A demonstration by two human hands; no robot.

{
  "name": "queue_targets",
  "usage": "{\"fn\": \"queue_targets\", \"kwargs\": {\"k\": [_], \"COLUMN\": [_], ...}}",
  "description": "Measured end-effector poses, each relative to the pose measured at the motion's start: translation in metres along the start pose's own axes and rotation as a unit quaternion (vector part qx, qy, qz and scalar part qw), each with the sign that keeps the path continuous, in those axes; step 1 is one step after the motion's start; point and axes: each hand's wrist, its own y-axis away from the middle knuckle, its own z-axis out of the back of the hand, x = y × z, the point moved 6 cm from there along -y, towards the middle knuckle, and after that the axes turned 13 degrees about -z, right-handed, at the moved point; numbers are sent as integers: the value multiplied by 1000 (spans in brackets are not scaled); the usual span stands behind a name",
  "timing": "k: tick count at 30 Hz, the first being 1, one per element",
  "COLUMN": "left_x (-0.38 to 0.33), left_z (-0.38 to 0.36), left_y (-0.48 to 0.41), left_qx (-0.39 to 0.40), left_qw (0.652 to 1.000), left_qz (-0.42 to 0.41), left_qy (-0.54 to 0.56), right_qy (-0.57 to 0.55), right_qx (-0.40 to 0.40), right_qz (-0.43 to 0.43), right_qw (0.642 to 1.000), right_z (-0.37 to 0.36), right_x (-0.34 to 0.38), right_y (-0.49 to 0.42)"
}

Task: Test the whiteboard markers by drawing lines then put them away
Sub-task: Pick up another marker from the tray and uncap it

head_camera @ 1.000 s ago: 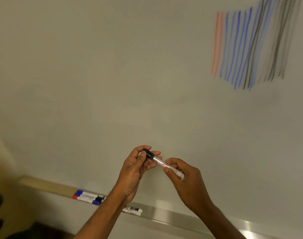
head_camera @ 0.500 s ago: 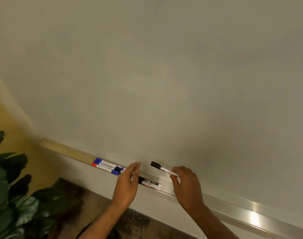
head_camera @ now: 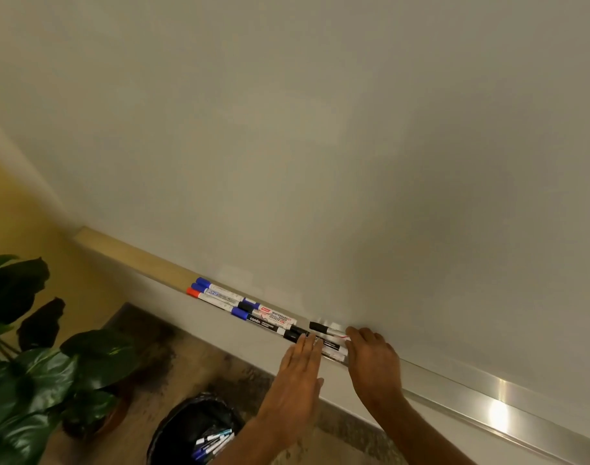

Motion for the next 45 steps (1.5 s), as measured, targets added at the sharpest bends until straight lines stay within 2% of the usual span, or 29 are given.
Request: {"fn": "queue_targets", "kwargs": {"k": [1, 3, 4, 5, 9, 11, 14, 22, 26, 29, 38, 41, 45], "left_x": [2, 10, 15, 18, 28, 32, 35, 43, 42, 39, 33, 19, -11], "left_z": [-2, -2, -7, -17, -38, -41, -40, -43, -48, -48, -39, -31, -13], "left_y": [-5, -15, -19, -24, -30, -39, -54, -62, -62, -62, -55, -46, -32], "left_qx": [-13, -113, -134, -106, -10, 35, 51, -7, -7, -39, -96, -104, -132], "left_qw": [1000, 993, 989, 991, 999, 996, 984, 983, 982, 981, 983, 989, 988], "left_qz": [-4, -28, -42, -59, -10, -25, -54, -55, -48, -50, -48, -45, -30], "left_qy": [-6, -34, -42, -49, -44, -79, -159, -176, -181, -185, -147, -93, -80], "right_qy": [6, 14, 16, 17, 9, -2, -20, -64, -102, -127, -150, -168, -171], "right_qx": [4, 9, 10, 11, 16, 15, 15, -37, -85, -83, -137, -164, -161], "right_qz": [0, -2, -3, -3, -3, -3, 0, 22, 11, -5, 22, 26, 20], "right_qw": [1000, 1000, 1000, 1000, 1000, 1000, 1000, 997, 991, 988, 979, 972, 972], "right_z": [-6, -16, -20, -24, -38, -44, -49, -50, -40, -38, -13, 11, 40], "right_x": [1, 3, 4, 5, 10, 13, 15, 7, 1, -3, -20, -27, -40], "right_y": [-1, -3, -4, -5, -10, -11, -11, -2, 4, 8, 23, 34, 52]}}
